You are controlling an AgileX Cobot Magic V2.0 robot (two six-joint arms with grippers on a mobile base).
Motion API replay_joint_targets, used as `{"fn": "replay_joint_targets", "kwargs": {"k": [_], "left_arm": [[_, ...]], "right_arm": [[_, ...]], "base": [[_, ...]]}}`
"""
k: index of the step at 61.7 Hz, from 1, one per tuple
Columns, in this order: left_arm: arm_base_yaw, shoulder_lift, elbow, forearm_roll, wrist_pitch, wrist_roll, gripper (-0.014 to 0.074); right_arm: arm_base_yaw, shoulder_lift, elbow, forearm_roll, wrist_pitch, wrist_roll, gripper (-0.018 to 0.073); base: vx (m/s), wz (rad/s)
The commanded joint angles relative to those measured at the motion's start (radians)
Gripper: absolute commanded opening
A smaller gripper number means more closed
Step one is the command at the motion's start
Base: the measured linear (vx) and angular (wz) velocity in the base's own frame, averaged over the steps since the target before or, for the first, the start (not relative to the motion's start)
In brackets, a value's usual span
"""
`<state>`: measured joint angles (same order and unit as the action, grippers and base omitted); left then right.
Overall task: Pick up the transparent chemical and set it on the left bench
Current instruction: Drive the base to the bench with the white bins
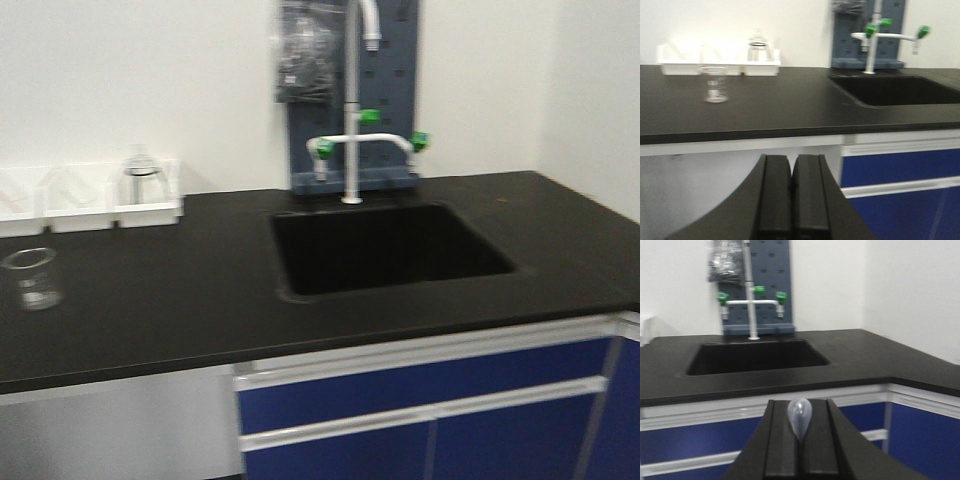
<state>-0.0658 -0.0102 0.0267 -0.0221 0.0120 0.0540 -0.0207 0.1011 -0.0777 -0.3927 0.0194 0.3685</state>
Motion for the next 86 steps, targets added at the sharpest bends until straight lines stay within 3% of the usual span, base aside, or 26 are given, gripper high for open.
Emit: {"fn": "replay_joint_targets", "kwargs": {"k": [1,46,86], "left_arm": [[-0.002,-0.019,0.016,-0.001,-0.078,-0.008,-0.0003],[-0.002,-0.019,0.016,-0.001,-0.078,-0.008,-0.0003],[-0.002,-0.019,0.016,-0.001,-0.078,-0.008,-0.0003]], "right_arm": [[-0.003,0.009,-0.032,-0.002,-0.072,0.000,-0.0003],[-0.003,0.009,-0.032,-0.002,-0.072,0.000,-0.0003],[-0.003,0.009,-0.032,-0.002,-0.071,0.000,-0.0003]], "base": [[0.15,0.75],[0.21,0.60],[0.34,0.02]]}}
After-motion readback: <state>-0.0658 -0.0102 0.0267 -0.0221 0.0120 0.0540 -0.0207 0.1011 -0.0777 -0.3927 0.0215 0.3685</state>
